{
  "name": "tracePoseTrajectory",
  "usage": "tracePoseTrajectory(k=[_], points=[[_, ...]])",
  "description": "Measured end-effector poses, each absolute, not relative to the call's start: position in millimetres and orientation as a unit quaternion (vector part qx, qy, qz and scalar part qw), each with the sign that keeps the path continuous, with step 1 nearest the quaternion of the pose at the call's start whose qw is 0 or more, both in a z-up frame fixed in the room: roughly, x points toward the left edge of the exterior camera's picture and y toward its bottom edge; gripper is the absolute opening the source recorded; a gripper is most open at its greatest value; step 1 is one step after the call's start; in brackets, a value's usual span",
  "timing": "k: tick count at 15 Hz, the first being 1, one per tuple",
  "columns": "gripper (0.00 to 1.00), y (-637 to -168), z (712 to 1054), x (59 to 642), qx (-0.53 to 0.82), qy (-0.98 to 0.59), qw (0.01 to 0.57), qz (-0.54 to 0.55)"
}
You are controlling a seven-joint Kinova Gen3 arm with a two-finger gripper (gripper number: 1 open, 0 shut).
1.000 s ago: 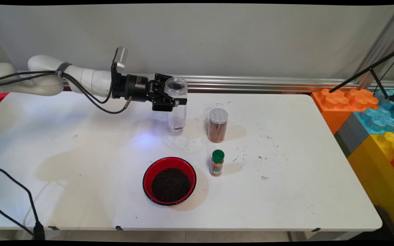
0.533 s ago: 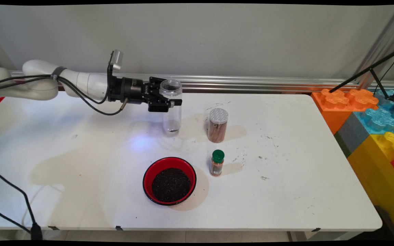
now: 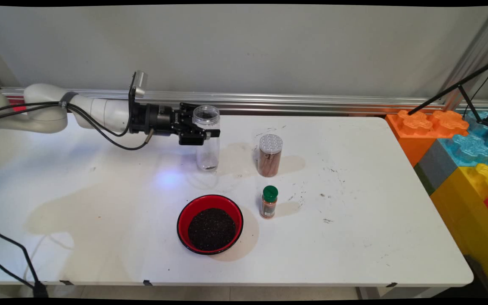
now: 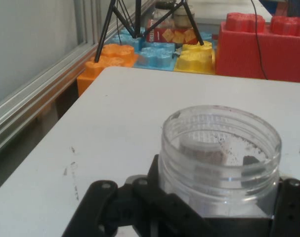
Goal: Place the picked object on the table
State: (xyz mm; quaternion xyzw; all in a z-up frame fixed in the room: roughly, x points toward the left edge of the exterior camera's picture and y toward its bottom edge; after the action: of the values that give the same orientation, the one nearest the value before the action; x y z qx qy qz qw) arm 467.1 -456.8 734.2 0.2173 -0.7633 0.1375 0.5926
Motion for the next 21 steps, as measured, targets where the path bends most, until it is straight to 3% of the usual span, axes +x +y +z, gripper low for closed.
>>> tracePoseTrajectory(k=[21], points=[[0.0, -448, 704, 449, 0.198, -0.768, 0.59, 0.153]])
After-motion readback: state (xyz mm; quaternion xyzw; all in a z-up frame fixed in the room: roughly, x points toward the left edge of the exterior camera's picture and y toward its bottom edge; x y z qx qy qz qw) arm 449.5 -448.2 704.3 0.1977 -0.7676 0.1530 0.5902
